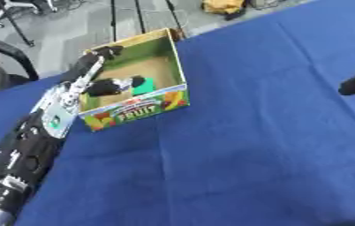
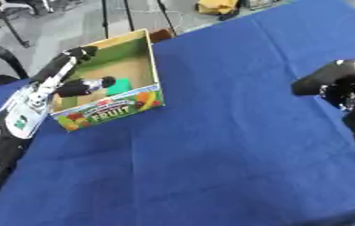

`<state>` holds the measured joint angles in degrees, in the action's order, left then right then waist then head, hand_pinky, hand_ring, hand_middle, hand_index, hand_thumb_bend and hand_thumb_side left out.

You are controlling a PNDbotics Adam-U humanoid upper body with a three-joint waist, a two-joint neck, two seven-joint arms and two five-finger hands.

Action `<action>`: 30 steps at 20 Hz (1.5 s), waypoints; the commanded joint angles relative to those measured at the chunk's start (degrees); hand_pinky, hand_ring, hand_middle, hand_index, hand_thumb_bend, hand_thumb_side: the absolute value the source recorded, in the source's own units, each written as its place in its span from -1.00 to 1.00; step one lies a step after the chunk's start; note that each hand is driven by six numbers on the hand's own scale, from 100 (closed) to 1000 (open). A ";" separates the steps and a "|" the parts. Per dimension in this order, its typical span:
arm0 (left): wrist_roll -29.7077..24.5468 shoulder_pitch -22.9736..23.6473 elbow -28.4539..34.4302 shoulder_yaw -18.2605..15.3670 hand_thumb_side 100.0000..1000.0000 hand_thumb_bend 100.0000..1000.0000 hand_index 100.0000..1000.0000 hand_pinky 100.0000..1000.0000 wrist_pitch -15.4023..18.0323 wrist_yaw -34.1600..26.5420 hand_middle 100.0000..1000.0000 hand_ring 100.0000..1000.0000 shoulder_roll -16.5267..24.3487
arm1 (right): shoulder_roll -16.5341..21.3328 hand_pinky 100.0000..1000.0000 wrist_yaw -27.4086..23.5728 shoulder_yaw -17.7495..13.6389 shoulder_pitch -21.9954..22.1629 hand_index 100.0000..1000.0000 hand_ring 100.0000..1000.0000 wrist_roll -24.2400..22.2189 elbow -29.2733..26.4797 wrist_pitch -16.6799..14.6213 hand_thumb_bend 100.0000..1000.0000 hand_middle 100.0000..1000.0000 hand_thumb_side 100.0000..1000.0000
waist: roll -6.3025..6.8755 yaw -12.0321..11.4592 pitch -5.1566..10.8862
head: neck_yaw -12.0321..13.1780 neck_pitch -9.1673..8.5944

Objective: Pick up objects on the table and place them in the box.

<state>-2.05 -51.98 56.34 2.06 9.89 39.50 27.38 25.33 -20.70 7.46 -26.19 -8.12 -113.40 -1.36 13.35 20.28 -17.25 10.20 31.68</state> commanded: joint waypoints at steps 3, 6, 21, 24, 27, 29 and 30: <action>3.02 1.59 9.17 1.06 0.76 0.91 0.79 0.64 2.28 -4.53 0.51 0.59 1.01 | 0.22 0.38 0.20 -0.60 0.28 0.13 0.28 0.38 -1.19 -0.05 -1.00 0.00 0.79 | -1.99 -2.63 1.61 | -0.36 0.43; 3.76 4.33 17.68 2.54 0.64 0.51 0.68 0.55 2.41 -11.37 0.36 0.48 0.57 | 0.06 0.38 0.30 -1.02 1.18 0.13 0.28 0.85 -1.19 0.08 -1.00 0.00 0.79 | -2.83 -5.14 2.09 | -1.07 1.02; 2.19 32.94 55.01 -4.66 0.60 0.28 0.54 0.42 -0.60 -44.21 0.16 0.32 -3.51 | 0.62 0.38 0.65 -2.54 4.50 0.13 0.28 2.64 -1.19 0.17 -1.00 0.00 0.77 | -5.84 -14.09 4.60 | -4.77 5.04; 1.82 36.48 55.19 -5.31 0.65 0.26 0.54 0.42 -1.54 -43.77 0.16 0.32 -5.15 | 0.57 0.38 0.68 -2.60 4.80 0.13 0.28 2.73 -1.19 0.20 -1.00 0.00 0.77 | -6.19 -14.90 4.76 | -5.34 5.56; 1.63 37.45 53.88 -5.57 0.70 0.24 0.53 0.41 -2.31 -43.60 0.15 0.31 -7.37 | 0.43 0.38 0.73 -2.65 4.89 0.13 0.28 2.78 -1.19 0.19 -1.00 0.00 0.77 | -6.71 -15.29 4.64 | -5.85 5.58; 1.59 37.20 53.32 -5.69 0.71 0.23 0.53 0.41 -2.43 -43.54 0.15 0.31 -8.41 | 0.40 0.38 0.76 -2.67 4.83 0.13 0.28 2.80 -1.19 0.10 -1.00 0.00 0.77 | -7.05 -15.47 4.54 | -5.85 5.70; 1.58 37.13 53.12 -5.71 0.71 0.23 0.53 0.41 -2.43 -43.53 0.15 0.31 -8.83 | 0.40 0.38 0.76 -2.68 4.82 0.13 0.28 2.80 -1.19 0.06 -1.00 0.00 0.77 | -7.17 -15.55 4.54 | -5.73 5.78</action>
<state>-0.48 -14.22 109.10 -2.77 7.65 -4.04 18.28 24.93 -20.21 5.31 -20.84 -5.48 -113.40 -1.18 6.49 4.78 -13.49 4.49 37.03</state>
